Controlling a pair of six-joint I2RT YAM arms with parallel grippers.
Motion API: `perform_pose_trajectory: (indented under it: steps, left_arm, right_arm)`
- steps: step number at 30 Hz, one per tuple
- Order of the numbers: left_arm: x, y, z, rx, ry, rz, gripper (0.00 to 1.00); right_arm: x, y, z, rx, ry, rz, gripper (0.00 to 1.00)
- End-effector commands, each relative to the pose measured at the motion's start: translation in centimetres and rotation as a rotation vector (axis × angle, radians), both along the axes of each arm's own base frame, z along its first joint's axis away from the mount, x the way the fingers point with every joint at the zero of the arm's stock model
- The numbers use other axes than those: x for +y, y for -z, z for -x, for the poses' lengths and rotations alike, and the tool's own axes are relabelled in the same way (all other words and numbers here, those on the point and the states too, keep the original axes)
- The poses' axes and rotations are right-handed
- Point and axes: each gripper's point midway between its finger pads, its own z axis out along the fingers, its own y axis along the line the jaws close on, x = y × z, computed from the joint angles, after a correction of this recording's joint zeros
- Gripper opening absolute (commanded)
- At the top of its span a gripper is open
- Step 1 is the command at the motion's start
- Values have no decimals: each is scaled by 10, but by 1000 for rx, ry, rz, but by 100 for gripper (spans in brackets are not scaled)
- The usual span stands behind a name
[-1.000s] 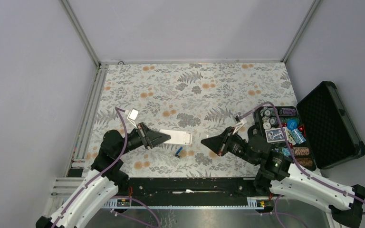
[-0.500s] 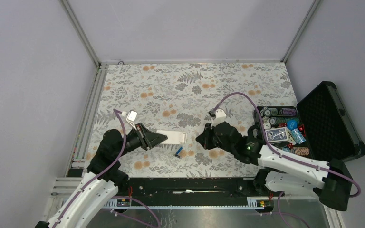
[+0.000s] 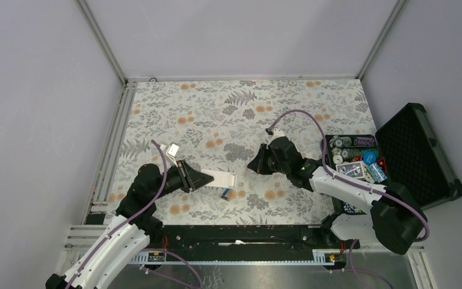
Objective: Load the batteries into the remote control
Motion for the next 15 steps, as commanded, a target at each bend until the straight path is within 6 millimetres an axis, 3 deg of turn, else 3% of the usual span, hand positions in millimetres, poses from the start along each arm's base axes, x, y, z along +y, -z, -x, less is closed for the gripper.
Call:
perform_pose_trajectory:
  steps: [1, 15]
  left_arm:
    - [-4, -13, -2, -57, 21, 39, 0]
    - [-11, -9, -2, -37, 54, 66, 0]
  right_arm:
    - [13, -17, -20, -22, 6, -129, 0]
    - [-3, 30, -54, 123, 123, -186, 0]
